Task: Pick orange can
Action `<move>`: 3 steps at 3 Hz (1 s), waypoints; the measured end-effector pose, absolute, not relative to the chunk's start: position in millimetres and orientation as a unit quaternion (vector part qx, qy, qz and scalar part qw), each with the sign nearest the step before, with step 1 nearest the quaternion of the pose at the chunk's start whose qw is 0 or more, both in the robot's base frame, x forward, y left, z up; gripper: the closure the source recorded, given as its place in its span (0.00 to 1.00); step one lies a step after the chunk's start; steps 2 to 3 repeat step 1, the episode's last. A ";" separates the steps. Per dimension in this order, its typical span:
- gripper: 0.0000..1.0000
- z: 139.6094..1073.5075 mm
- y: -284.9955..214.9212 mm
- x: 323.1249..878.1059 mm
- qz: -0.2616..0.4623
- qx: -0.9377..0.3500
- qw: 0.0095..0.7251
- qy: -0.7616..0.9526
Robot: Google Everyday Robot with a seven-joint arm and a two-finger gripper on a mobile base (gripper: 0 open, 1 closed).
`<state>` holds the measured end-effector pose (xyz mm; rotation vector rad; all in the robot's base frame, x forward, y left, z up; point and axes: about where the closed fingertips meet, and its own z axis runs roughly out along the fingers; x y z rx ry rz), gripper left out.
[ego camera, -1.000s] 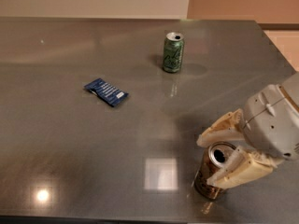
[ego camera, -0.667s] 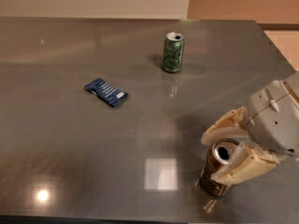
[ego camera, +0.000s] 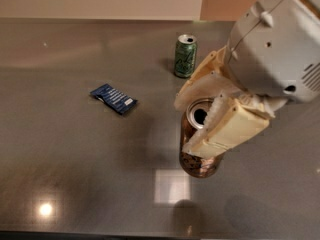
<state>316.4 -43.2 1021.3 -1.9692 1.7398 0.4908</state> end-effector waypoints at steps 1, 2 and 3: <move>1.00 1021.4 -43.1 316.4 0.178 -0.717 0.232 0.633; 1.00 1021.4 -43.1 316.4 0.178 -0.717 0.232 0.633; 1.00 1021.4 -43.1 316.4 0.178 -0.717 0.232 0.633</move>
Offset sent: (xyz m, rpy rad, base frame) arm 0.0000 0.0000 0.0000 0.0000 0.0000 0.0000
